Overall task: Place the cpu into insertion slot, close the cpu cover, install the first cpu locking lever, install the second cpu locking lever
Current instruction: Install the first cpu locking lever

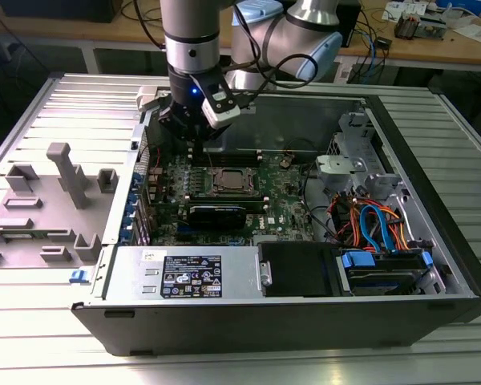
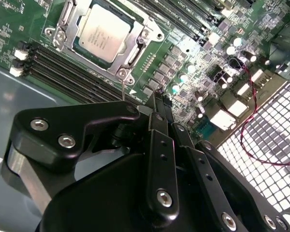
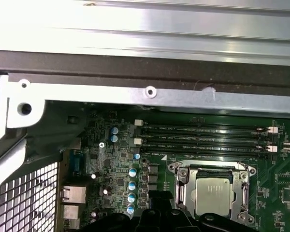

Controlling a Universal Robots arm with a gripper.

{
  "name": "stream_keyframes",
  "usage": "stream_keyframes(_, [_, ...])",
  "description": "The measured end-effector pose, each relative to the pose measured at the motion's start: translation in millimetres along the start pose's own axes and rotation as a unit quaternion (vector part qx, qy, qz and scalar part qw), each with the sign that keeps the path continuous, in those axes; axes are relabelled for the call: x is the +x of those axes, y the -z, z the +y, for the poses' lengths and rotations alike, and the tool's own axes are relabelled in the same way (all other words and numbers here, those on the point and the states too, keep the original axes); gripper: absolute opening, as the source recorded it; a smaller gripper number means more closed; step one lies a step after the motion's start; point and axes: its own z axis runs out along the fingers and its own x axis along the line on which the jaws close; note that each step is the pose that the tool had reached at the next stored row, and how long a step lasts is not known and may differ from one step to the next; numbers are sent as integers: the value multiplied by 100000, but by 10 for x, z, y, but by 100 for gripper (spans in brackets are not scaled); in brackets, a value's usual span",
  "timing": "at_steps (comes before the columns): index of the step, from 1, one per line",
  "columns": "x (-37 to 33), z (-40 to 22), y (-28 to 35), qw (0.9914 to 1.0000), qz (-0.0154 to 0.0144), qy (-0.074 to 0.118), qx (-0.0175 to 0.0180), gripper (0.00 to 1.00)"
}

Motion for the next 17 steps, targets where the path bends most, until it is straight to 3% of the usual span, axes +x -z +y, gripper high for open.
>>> stream_keyframes(5, [-1, 72, 0, 100000, 4, 28, 2, 11])
stream_keyframes(6, [-21, 185, -23, 100000, 1, 114, 8, 11])
stream_keyframes(8, [-132, 187, -39, 100000, 13, 127, 271, 11])
stream_keyframes(17, [-187, 184, -47, 99999, 26, 126, 414, 11])
